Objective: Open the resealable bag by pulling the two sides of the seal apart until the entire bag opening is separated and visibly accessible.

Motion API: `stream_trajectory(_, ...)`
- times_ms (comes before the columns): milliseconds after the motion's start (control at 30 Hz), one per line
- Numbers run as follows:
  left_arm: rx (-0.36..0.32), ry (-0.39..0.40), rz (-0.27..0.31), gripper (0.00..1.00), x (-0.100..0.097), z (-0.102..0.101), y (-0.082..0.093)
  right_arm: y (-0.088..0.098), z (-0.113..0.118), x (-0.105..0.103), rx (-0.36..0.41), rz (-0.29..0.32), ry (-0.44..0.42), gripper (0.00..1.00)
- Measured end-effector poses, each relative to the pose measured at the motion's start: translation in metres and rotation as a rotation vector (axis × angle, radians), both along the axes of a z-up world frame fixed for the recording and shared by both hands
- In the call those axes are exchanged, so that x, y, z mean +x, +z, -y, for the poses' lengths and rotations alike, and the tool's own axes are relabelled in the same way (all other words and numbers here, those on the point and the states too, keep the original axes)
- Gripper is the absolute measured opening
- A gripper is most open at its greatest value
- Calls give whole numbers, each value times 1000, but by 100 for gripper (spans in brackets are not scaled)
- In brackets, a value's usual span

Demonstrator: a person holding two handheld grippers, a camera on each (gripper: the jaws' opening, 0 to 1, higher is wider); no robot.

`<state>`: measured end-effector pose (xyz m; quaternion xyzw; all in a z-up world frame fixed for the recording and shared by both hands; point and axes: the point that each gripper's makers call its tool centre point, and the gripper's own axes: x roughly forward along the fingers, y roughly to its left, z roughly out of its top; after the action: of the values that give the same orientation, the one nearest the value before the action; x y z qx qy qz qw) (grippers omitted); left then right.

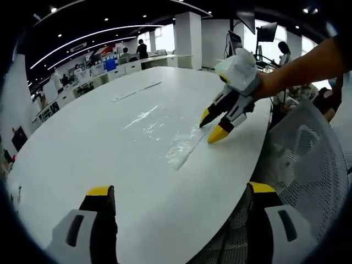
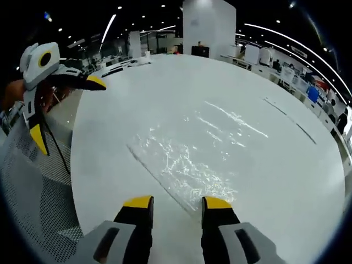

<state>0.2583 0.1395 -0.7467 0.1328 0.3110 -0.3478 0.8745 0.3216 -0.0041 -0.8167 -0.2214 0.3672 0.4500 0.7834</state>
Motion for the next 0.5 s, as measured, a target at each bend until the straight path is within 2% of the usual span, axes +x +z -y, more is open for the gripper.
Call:
stream_trajectory(33,-3,-4,-5,98,0,2,0,1,-1,-2,-3,7,24,22)
stream_trajectory(67,-1,-8,-8,97,0,2,0,1,-1,-4,14,-18,-2,21)
stream_trajectory(100,14,-26,-12,95,-1,4,-2,1,0,-3,-1,-11,18,17)
stream_trajectory(167,37,-56,12,92,1,7,0,0,3,-6,-28,-22,49,10)
stream_trajectory(333,41,-77,6,91,5,15,-1,0,1,-6,-33,-13,76,7)
stream_trajectory(500,64,-107,-2,90,7,18,-7,0,-2,-11,-45,20,150,0)
